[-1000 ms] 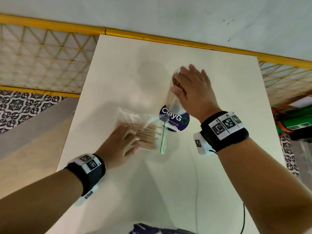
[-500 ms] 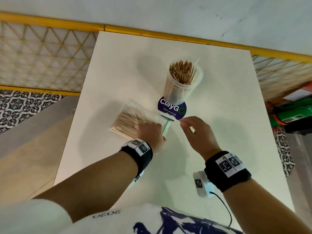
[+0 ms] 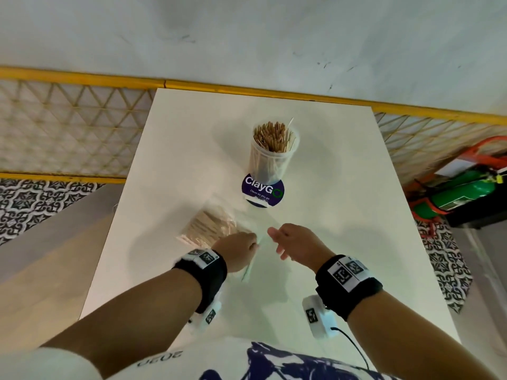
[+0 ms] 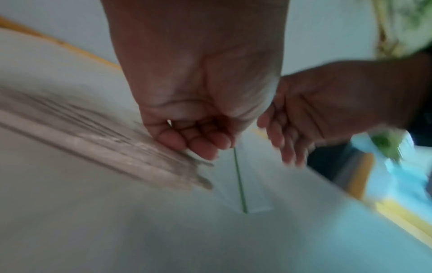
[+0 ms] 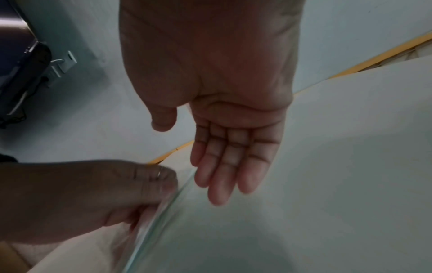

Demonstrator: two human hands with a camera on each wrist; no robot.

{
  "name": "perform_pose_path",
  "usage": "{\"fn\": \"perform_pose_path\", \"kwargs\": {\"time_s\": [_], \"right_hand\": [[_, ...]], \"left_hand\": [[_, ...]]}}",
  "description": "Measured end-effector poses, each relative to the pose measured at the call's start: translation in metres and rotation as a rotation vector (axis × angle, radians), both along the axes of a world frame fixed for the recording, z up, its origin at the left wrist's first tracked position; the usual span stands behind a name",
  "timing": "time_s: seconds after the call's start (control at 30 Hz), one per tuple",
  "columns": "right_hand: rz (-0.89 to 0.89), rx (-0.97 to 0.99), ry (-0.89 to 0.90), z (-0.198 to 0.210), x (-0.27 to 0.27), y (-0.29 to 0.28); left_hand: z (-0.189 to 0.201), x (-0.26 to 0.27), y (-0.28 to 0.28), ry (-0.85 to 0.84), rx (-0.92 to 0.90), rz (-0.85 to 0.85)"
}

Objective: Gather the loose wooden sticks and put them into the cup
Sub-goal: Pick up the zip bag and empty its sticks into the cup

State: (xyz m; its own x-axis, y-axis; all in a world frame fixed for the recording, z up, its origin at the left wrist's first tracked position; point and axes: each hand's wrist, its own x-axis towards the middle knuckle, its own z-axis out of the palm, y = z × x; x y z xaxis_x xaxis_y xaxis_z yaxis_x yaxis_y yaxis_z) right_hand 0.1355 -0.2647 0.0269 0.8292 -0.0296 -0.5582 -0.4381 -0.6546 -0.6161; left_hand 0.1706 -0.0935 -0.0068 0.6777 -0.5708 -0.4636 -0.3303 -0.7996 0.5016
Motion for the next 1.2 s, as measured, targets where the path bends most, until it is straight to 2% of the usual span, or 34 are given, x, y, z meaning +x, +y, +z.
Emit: {"fn": "perform_pose_path", "kwargs": {"time_s": [0.07,0.13,0.23,0.3,0.4,0.47,0.5,0.57,0.63,0.67,0.73,0.8,0.87,0.93,1.0,1.03,1.1,1.2], "right_hand": [[0.066,0.029,0.044,0.012,0.004,0.006],[0.008,0.115,-0.009,0.027,0.01,0.01],[-0.026,0.112,-0.123,0.059,0.021,0.012],[0.057,-0.008,-0.141,0.084,0.028,0.006],[0.158,-0.229,-0.133,0.126,0.04,-0.011],[0.211,-0.283,-0.173,0.156,0.046,-0.016],[0.24,-0.291,-0.216,0.17,0.049,-0.014],[0.296,-0.286,-0.323,0.193,0.057,-0.001],[0.326,-0.264,-0.453,0.209,0.065,0.014],[0.317,-0.239,-0.523,0.218,0.068,0.02],[0.243,-0.148,-0.641,0.228,0.07,0.025],[0.16,-0.019,-0.766,0.233,0.063,0.024],[0.031,0.149,-0.856,0.229,0.052,0.015],[-0.114,0.314,-0.892,0.216,0.039,0.005],[-0.228,0.467,-0.868,0.195,0.029,-0.007],[-0.271,0.504,-0.853,0.184,0.026,-0.013],[-0.304,0.464,-0.827,0.166,0.02,-0.021],[-0.292,0.325,-0.819,0.155,0.013,-0.025]], "left_hand": [[0.015,0.004,-0.006,0.146,-0.235,0.13],[0.04,0.01,-0.013,0.129,-0.35,0.132],[0.078,0.021,-0.016,0.015,-0.35,0.149],[0.103,0.032,-0.009,-0.16,-0.247,0.183],[0.137,0.05,0.019,-0.435,-0.105,0.345],[0.151,0.051,0.037,-0.552,-0.099,0.375],[0.153,0.05,0.043,-0.551,-0.158,0.412],[0.147,0.043,0.049,-0.331,-0.434,0.629],[0.135,0.034,0.049,0.073,-0.658,0.894],[0.13,0.029,0.049,0.256,-0.685,0.941],[0.115,0.02,0.045,0.549,-0.717,0.875],[0.11,0.013,0.038,0.735,-0.835,0.745],[0.111,0.013,0.031,0.822,-1.027,0.7],[0.12,0.02,0.026,0.874,-1.328,0.75],[0.13,0.03,0.025,0.856,-1.61,0.765],[0.136,0.034,0.026,0.82,-1.69,0.751],[0.147,0.038,0.029,0.761,-1.775,0.723],[0.155,0.04,0.027,0.744,-1.79,0.723]]}}
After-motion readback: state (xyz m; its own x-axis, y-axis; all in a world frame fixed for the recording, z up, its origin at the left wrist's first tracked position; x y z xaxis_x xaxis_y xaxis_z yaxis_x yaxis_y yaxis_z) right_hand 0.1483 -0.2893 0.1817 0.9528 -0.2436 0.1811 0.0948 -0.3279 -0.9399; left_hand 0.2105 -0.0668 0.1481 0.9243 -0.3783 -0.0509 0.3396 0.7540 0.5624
